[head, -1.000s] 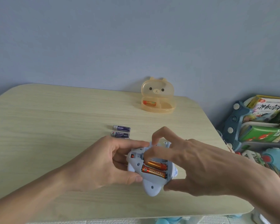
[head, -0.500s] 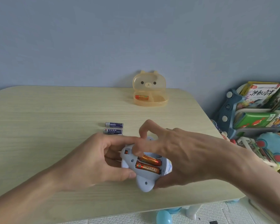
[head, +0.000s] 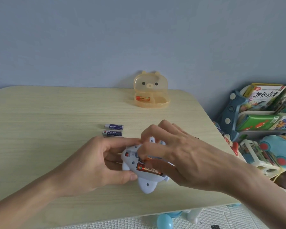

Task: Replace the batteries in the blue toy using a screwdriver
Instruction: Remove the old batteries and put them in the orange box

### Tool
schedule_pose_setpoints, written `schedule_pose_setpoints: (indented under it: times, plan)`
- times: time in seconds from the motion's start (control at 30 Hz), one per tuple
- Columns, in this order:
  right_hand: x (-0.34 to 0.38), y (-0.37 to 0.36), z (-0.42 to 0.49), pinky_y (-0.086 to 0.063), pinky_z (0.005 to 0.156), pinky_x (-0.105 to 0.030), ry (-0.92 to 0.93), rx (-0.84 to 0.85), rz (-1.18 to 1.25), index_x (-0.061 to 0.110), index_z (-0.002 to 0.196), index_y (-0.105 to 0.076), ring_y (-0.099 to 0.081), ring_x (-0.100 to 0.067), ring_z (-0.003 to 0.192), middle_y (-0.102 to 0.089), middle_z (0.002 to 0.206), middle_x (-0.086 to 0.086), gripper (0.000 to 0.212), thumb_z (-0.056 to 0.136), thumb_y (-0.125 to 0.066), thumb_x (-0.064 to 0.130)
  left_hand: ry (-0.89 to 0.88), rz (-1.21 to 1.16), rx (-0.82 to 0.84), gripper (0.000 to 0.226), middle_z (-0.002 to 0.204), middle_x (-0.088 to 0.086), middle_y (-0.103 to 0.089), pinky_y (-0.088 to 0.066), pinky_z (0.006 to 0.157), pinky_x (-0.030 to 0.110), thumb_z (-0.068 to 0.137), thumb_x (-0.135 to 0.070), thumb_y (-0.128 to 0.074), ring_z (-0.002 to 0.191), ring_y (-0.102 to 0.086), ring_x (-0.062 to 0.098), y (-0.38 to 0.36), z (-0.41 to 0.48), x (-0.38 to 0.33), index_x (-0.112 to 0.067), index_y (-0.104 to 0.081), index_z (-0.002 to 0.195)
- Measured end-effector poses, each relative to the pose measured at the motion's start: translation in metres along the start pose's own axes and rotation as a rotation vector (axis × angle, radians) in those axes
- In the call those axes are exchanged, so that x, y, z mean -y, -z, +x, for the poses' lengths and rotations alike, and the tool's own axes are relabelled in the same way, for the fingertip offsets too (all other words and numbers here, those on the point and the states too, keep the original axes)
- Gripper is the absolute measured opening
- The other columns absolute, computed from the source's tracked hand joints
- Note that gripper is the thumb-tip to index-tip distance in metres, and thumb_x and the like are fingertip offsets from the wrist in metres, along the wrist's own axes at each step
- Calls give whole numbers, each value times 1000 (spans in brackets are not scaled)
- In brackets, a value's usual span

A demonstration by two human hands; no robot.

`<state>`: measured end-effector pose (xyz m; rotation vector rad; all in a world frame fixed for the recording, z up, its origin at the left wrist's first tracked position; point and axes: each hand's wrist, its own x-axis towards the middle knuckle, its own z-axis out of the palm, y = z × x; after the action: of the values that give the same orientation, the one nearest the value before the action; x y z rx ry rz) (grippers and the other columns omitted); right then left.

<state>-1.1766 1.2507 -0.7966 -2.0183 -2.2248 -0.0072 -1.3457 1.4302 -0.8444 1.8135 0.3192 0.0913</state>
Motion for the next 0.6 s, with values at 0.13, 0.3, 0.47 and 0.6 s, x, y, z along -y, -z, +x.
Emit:
schedule_pose_setpoints:
  times: [0.13, 0.3, 0.47, 0.6]
  plan:
    - [0, -2, 1, -48, 82, -33, 6, -51, 6, 26, 120, -61, -45, -18, 94, -51, 122, 4, 14, 108, -56, 33, 1, 4, -11, 69, 116, -3, -85, -65, 93, 32, 77, 0, -89, 108, -81, 20, -1, 0, 1, -31, -68, 135]
    - [0, -4, -1, -49, 66, -36, 11, -106, 83, 21, 113, -63, -53, -19, 76, -61, 91, 4, 14, 106, -58, 31, -6, 14, -14, 70, 117, -5, -84, -65, 92, 29, 77, -2, -90, 108, -81, 18, -1, 1, 1, -30, -67, 137]
    - [1, -6, -4, -54, 62, -40, -129, -160, 157, 28, 106, -66, -61, -20, 70, -66, 82, 10, 17, 99, -60, 43, -21, -10, -40, 68, 115, -5, -85, -64, 89, 24, 73, -11, -92, 106, -82, 17, -3, 1, 4, -36, -70, 132]
    - [-2, -9, -6, -46, 63, -12, -231, -251, 343, 24, 96, -76, -63, -8, 69, -66, 75, 17, 11, 87, -82, 22, -19, -50, -62, 71, 117, -4, -85, -64, 90, 27, 71, -11, -91, 108, -81, 17, -3, 1, 9, -31, -68, 135]
